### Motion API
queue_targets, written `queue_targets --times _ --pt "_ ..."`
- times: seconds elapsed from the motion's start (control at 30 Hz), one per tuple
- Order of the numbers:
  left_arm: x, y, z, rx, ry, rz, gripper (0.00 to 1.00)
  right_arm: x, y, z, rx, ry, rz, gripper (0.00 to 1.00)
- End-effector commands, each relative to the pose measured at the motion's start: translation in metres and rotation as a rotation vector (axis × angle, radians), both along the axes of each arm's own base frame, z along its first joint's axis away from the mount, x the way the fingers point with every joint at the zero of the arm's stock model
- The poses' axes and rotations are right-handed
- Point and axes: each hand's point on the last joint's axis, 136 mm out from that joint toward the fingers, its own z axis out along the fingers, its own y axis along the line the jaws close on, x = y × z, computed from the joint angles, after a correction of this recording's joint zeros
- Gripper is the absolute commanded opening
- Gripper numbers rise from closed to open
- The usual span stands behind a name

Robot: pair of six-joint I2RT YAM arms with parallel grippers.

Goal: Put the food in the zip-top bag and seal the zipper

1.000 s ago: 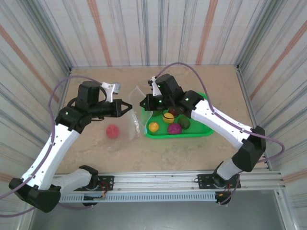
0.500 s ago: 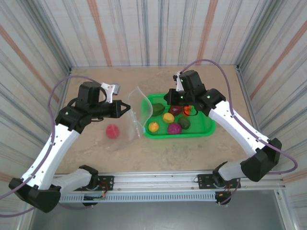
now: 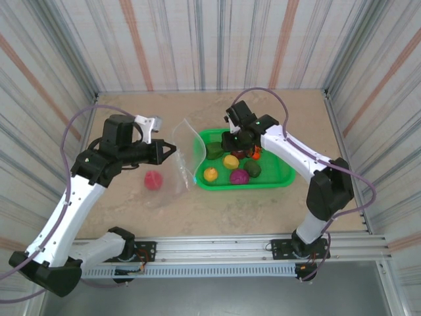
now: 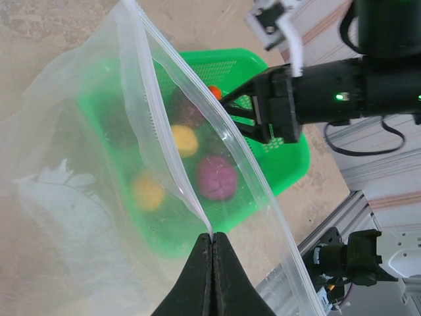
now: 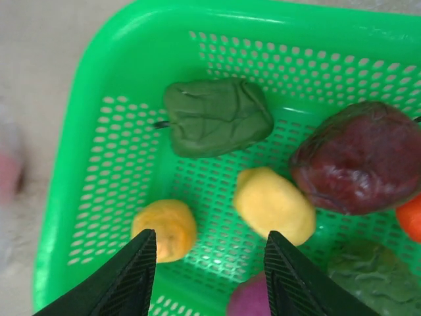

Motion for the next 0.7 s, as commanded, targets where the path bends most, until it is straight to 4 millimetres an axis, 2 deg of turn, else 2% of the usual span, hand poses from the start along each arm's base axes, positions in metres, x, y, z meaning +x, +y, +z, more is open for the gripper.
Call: queue_targets --times 0.0,0.03,0.07,0.1,0.17,0.2,0.37,0.43,0.47,0.67 --pt "-0.008 0.002 -0.004 0.011 -0.001 -0.016 0.00 0.012 -0.033 -0.003 -0.132 -0.018 -0.058 0.49" --pt "-0.008 0.001 -0.006 0.010 0.001 -0.017 0.00 0.014 -0.040 -0.007 -0.138 -0.007 -0.081 0.55" --pt "-0.009 0.001 -0.007 0.010 0.003 -0.018 0.00 0.014 -0.043 -0.011 -0.133 0.004 -0.092 0.56" --pt "-0.008 0.001 -0.009 0.009 0.003 -0.017 0.00 0.016 -0.047 -0.014 -0.133 0.012 -0.108 0.63" --pt "-0.008 0.001 -0.013 0.009 0.007 -0.017 0.00 0.019 -0.053 -0.020 -0.136 0.021 -0.135 0.64" --pt "-0.007 0.000 -0.015 0.010 0.012 -0.019 0.00 0.021 -0.054 -0.023 -0.131 0.029 -0.145 0.73" --pt "-0.005 -0.001 -0.016 0.007 0.016 -0.021 0.00 0.031 -0.056 -0.040 -0.136 0.059 -0.182 0.78" --pt "-0.005 -0.001 -0.016 0.010 0.014 -0.019 0.00 0.034 -0.055 -0.051 -0.138 0.087 -0.199 0.97" --pt "-0.004 -0.001 -0.017 0.011 0.016 -0.018 0.00 0.035 -0.055 -0.055 -0.138 0.097 -0.207 1.00" --pt "-0.004 -0.001 -0.020 0.012 0.023 -0.018 0.00 0.045 -0.055 -0.078 -0.117 0.141 -0.248 1.00"
